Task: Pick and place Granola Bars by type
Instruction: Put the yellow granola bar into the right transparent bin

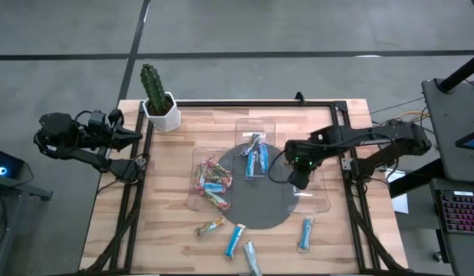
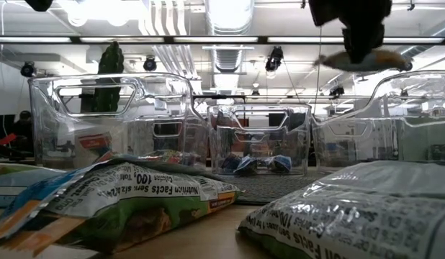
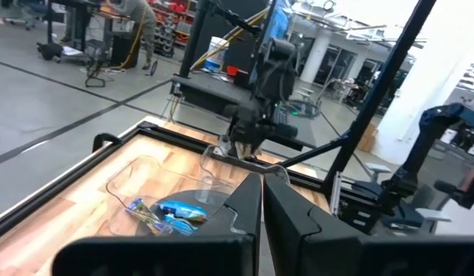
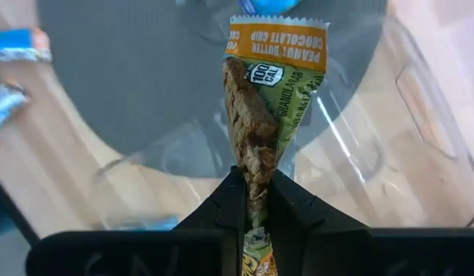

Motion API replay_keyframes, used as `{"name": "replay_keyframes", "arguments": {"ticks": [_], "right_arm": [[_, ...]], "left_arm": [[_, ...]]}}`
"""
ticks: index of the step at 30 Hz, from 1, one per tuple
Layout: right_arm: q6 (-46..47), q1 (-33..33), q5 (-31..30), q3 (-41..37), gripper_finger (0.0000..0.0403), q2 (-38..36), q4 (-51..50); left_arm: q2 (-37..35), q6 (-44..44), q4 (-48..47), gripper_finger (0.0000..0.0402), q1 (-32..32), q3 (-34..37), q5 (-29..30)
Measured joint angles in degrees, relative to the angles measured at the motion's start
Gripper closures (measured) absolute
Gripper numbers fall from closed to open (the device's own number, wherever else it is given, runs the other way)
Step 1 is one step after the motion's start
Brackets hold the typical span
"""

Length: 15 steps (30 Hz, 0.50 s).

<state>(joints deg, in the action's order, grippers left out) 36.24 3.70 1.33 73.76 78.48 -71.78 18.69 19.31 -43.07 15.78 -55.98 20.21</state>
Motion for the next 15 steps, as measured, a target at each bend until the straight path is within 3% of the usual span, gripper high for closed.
{"name": "replay_keyframes", "arguments": {"ticks": [15], "right_arm": [[1.19,0.46,0.26,-7.42,0.0371,-0.11,-0.11]], "left_arm": [[-0.01,0.70,0.00,0.0402,0.01,0.01,0.82]]}}
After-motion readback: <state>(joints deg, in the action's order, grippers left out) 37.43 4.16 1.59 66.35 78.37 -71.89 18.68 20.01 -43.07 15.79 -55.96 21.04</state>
